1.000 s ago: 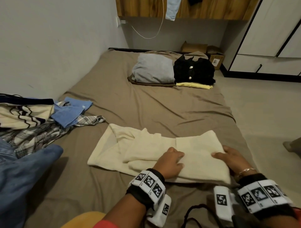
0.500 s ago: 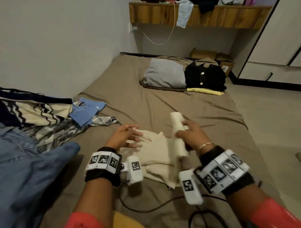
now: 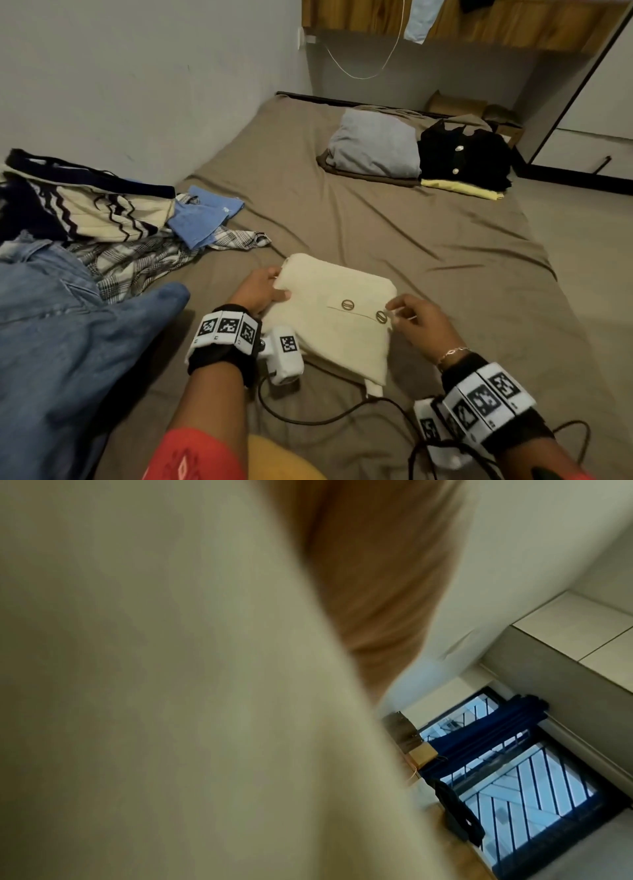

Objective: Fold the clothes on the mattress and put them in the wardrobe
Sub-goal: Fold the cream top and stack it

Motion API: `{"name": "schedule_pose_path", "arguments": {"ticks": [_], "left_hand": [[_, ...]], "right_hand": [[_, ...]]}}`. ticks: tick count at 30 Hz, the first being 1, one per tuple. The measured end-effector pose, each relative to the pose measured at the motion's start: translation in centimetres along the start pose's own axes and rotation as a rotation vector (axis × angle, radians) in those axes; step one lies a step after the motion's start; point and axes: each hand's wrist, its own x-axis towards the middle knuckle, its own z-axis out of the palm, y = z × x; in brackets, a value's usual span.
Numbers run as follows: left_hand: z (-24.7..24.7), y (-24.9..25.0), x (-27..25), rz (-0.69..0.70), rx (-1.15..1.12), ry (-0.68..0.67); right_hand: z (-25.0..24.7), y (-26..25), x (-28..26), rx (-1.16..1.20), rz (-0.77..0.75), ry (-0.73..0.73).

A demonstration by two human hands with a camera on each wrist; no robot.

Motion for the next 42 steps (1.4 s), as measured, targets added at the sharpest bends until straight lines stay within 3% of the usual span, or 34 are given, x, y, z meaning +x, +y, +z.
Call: {"name": "schedule_pose_path", "arguments": {"ticks": [3, 6, 10, 13, 15, 18, 20, 22, 25, 30, 35, 38, 40, 42], "left_hand": [[-0.5, -0.5, -0.1, 0.049, -0.056, 0.067], [-0.5, -1.2, -0.4, 0.033, 0.025, 0.027], [-0.8, -1.1, -0.5, 0.11, 0.019, 0.1], [-0.8, -1.8, -0.2, 0.026, 0.066, 0.107], [-0.7, -2.3, -0.1, -0.027, 0.18, 0.104], [-0.8, -1.7, -0.4, 0.023, 0.332, 0.267], [-0.3, -1.0, -1.0, 0.008, 0.199, 0.177], [0.9, -0.6, -1.9, -0.126, 0.089, 0.015], [1.7, 0.0, -2.6, -0.21, 0.081, -0.035], [5.0, 2.0, -2.8, -0.132, -0.216, -0.123], [10.7, 4.3, -2.2, -0.014, -0.685, -0.37], [12.6, 3.5, -3.7, -0.07, -0.632, -0.358], [12.7, 1.9, -4.6, -0.21, -0.49, -0.323], [12.1, 0.2, -4.8, -0.284, -0.189, -0.385]], "right_hand": [[0.9, 0.9, -0.7, -0.174, -0.102, -0.04], [1.9, 1.3, -1.1, -0.213, -0.089, -0.087], [2.3, 2.0, -0.6, 0.101, 0.081, 0.017], [3.0, 2.0, -0.2, 0.484, 0.283, -0.057], [3.5, 1.7, -0.1, 0.562, 0.371, -0.116], [4.1, 1.3, 0.3, 0.666, 0.432, -0.119], [4.5, 0.7, 0.5, 0.837, 0.454, -0.129], [4.5, -0.3, 0.5, 0.922, 0.456, -0.165], [3.8, -1.8, 0.9, 0.83, 0.336, -0.21], [-1.8, -5.6, 1.9, 0.48, -0.081, -0.168], [-9.3, -7.9, 0.6, -0.511, -0.525, 0.029], [-9.2, -4.8, -1.6, -0.775, -0.725, 0.079], [-7.2, -0.4, -3.0, -0.875, -0.731, 0.027], [-5.0, 4.0, -4.9, -0.926, -0.657, -0.016]]}}
